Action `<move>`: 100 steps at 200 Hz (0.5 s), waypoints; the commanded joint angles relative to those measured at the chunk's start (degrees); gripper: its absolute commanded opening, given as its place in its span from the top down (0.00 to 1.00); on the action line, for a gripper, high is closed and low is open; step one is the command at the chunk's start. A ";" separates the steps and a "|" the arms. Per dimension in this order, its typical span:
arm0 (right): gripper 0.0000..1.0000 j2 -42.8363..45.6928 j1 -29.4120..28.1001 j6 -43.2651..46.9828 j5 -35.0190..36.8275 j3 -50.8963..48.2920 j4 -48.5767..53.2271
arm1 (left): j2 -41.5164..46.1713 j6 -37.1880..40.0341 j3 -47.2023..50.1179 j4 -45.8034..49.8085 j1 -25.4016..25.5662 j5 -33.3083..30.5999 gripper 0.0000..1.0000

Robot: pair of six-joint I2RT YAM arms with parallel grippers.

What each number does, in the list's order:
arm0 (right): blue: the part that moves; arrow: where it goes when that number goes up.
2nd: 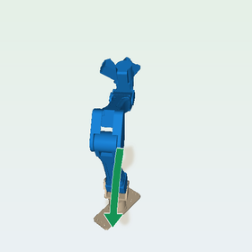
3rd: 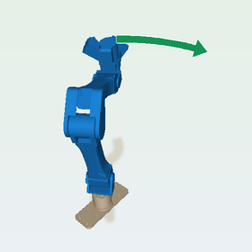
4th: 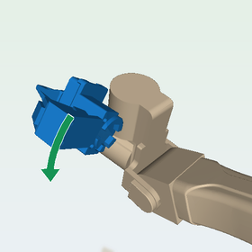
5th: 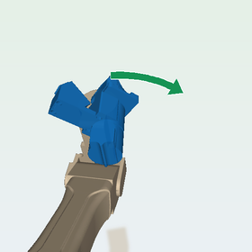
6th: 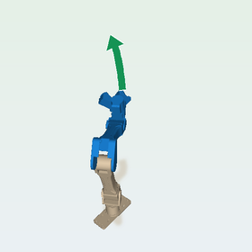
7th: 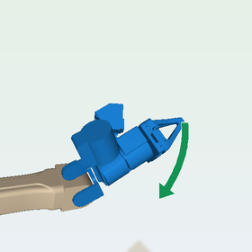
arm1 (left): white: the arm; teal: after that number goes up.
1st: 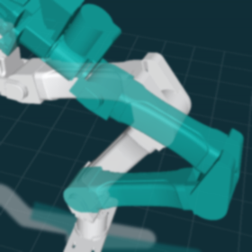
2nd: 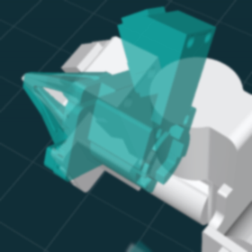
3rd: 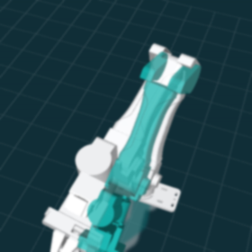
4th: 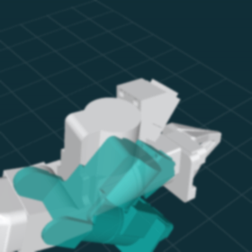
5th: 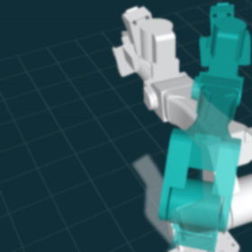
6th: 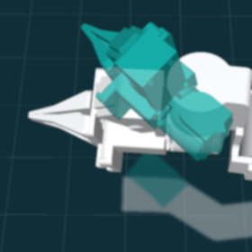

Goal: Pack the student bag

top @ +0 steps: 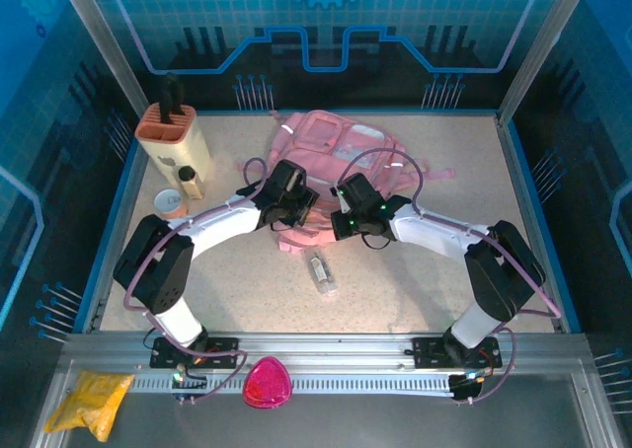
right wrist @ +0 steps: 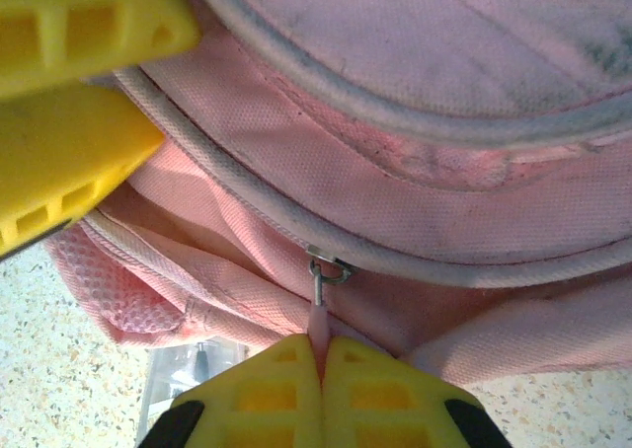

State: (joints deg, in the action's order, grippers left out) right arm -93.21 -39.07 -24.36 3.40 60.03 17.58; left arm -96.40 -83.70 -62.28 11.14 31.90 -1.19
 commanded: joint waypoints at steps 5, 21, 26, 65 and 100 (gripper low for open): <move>1.00 -2.38 0.57 0.45 -0.91 2.91 0.82 | -1.80 -0.55 -1.78 2.22 0.48 -3.35 0.76; 0.96 -3.06 0.81 0.46 -0.80 3.75 1.41 | -2.25 0.88 -2.78 2.15 0.33 -3.09 0.84; 0.92 -3.25 1.03 0.40 -0.72 4.08 1.63 | -2.25 1.37 -3.20 2.47 0.31 -3.04 0.88; 0.75 -6.48 2.51 0.11 -2.30 6.72 2.21 | -1.77 2.59 -4.03 3.21 0.28 -2.96 1.00; 0.69 -9.78 2.69 0.71 -2.83 9.36 3.17 | -1.53 2.85 -3.92 3.01 0.34 -2.68 1.00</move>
State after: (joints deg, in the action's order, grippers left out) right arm -100.51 -37.54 -24.36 0.36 66.96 20.60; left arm -98.21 -82.41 -64.47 13.65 31.94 -3.22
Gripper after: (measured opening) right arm 0.306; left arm 0.052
